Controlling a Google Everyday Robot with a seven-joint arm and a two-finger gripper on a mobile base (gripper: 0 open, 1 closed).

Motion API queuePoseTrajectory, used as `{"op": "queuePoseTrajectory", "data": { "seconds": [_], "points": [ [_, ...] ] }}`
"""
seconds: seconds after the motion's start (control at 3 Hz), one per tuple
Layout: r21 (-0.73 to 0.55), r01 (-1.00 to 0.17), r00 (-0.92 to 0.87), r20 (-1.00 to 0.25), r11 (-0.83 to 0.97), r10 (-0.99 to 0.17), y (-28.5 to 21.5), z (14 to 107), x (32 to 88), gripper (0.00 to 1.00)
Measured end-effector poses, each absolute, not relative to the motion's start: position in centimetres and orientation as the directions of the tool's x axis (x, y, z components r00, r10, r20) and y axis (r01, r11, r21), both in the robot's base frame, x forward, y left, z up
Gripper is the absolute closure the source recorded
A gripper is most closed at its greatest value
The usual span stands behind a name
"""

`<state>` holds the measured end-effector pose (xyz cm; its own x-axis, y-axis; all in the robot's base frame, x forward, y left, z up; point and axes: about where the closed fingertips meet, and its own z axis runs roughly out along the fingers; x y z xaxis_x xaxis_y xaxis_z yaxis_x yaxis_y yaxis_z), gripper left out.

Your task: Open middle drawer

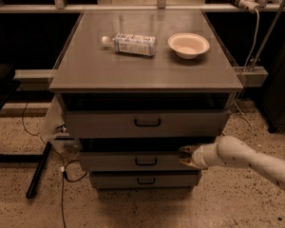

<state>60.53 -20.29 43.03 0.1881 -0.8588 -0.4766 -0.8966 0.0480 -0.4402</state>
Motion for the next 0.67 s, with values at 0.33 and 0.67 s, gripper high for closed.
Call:
{"op": "queuePoseTrajectory", "data": {
  "seconds": [0.33,0.67],
  "points": [
    [-0.437,-0.898,0.177,-0.481,0.060,-0.859,-20.41,43.67,59.05,1.00],
    [-0.437,-0.898,0.177,-0.481,0.060,-0.859,-20.40,43.73,59.03,0.82]
  ]
}}
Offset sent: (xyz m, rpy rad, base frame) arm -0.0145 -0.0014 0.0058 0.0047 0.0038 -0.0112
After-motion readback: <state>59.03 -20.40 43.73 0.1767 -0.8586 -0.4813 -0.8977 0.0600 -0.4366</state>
